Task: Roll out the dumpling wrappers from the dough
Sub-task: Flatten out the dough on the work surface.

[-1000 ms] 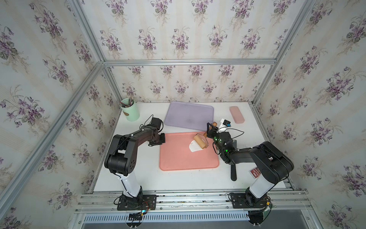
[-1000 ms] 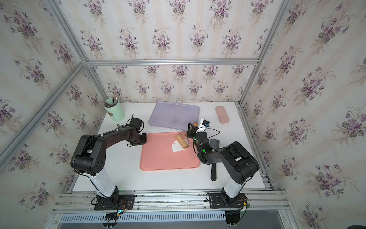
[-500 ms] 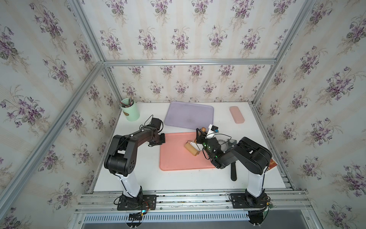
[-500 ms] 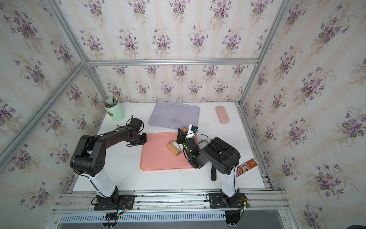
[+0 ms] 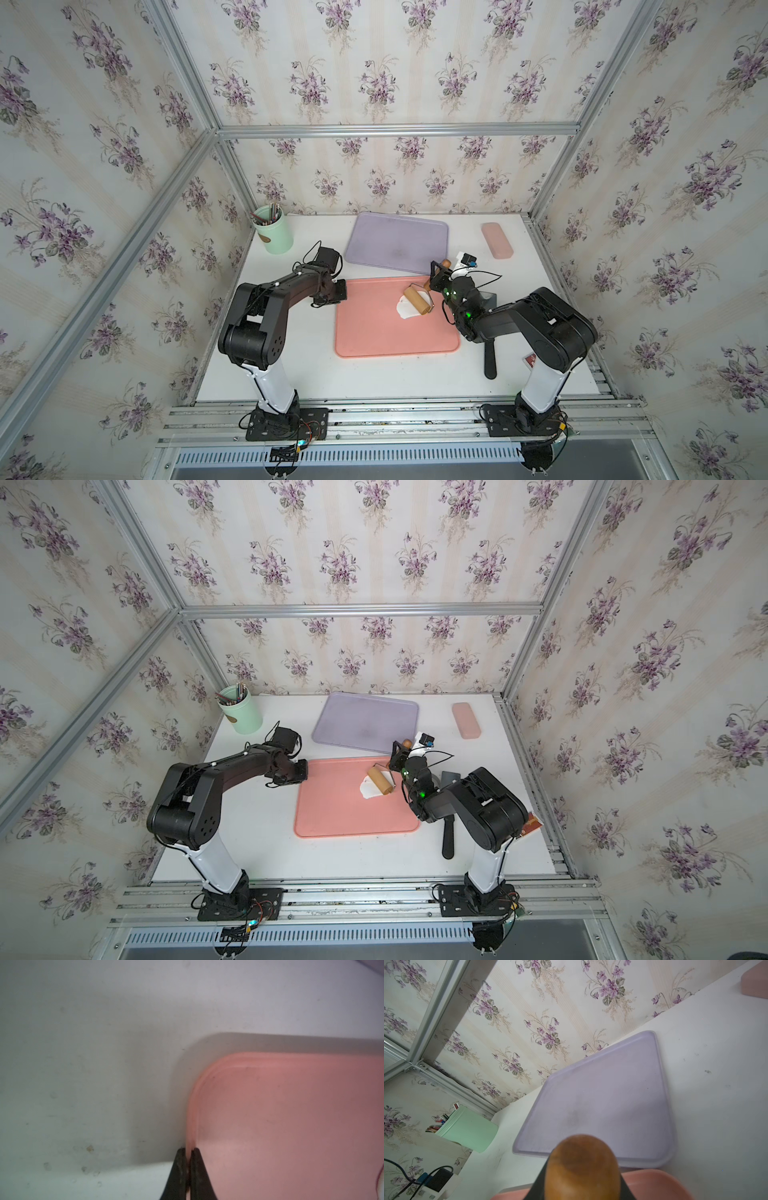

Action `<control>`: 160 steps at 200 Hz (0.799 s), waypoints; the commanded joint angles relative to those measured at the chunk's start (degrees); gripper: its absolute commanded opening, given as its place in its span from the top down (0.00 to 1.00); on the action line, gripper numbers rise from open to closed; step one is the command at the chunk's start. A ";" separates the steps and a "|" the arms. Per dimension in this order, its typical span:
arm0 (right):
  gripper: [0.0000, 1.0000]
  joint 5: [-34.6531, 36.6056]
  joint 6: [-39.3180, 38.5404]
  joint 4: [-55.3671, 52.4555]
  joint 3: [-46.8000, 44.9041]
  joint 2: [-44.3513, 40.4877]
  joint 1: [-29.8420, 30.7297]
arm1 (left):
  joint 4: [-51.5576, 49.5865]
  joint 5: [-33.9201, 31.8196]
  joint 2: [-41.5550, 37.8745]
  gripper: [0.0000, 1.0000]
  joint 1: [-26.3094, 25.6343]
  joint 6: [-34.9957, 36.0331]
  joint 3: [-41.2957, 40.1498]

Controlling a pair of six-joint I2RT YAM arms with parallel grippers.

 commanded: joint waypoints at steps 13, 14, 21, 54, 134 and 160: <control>1.00 1.60 -2.83 -2.37 -0.60 4.99 2.54 | -3.39 0.07 0.66 1.00 -0.16 -0.39 -0.58; 1.00 1.51 -2.63 -2.36 -0.55 5.12 2.72 | -3.42 0.05 0.63 1.00 -0.12 -0.38 -0.55; 1.00 0.92 -1.23 -1.95 -0.36 6.09 4.04 | -3.37 0.03 0.60 1.00 -0.16 -0.42 -0.62; 1.00 2.09 3.90 -0.73 0.37 6.53 8.39 | -3.40 -0.49 0.77 1.00 -0.15 -0.57 -0.46; 1.00 -2.13 0.31 -5.76 -4.63 -7.63 -4.90 | -3.10 -0.74 0.60 1.00 -0.24 -0.38 -0.84; 1.00 0.07 -3.81 -5.79 -3.57 -1.93 -4.06 | -2.75 -0.60 0.95 1.00 -0.15 -0.20 -0.88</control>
